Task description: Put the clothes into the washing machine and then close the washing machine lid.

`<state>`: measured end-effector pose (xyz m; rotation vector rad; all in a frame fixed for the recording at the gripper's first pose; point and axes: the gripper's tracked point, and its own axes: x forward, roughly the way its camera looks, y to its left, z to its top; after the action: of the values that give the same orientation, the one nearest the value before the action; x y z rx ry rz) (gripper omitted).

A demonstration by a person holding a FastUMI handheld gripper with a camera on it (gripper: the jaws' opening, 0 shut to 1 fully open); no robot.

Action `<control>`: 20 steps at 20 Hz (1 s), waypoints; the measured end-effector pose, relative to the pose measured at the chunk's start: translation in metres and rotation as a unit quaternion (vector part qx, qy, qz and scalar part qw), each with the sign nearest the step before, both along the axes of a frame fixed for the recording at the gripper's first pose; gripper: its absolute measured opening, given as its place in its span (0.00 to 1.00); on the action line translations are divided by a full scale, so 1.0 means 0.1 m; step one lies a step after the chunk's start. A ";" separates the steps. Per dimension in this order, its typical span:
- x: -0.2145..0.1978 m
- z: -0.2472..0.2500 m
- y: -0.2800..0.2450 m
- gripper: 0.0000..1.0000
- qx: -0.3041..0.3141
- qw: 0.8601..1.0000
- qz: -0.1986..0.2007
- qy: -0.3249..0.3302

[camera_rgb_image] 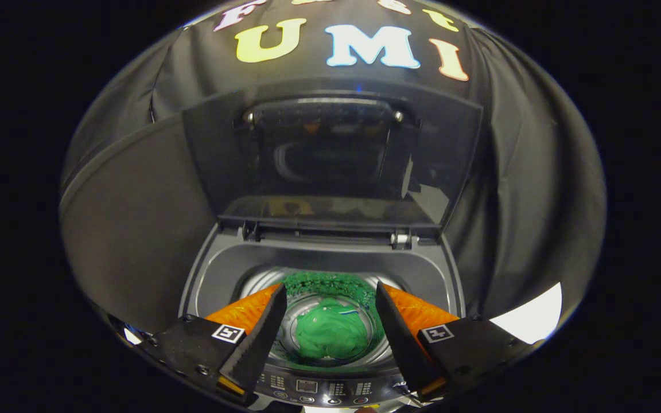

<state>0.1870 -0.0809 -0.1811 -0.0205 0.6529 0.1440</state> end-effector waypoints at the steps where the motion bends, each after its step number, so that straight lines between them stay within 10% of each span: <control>1: 0.05 0.16 0.00 0.96 0.007 1.000 -0.004 -0.018; 11: 0.46 1.68 0.21 0.96 0.048 0.981 0.008 -0.189; 20: 1.32 1.71 0.21 0.95 0.041 0.978 -0.022 -0.204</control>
<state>0.3188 -0.0604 -0.0104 0.0431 0.2362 0.1199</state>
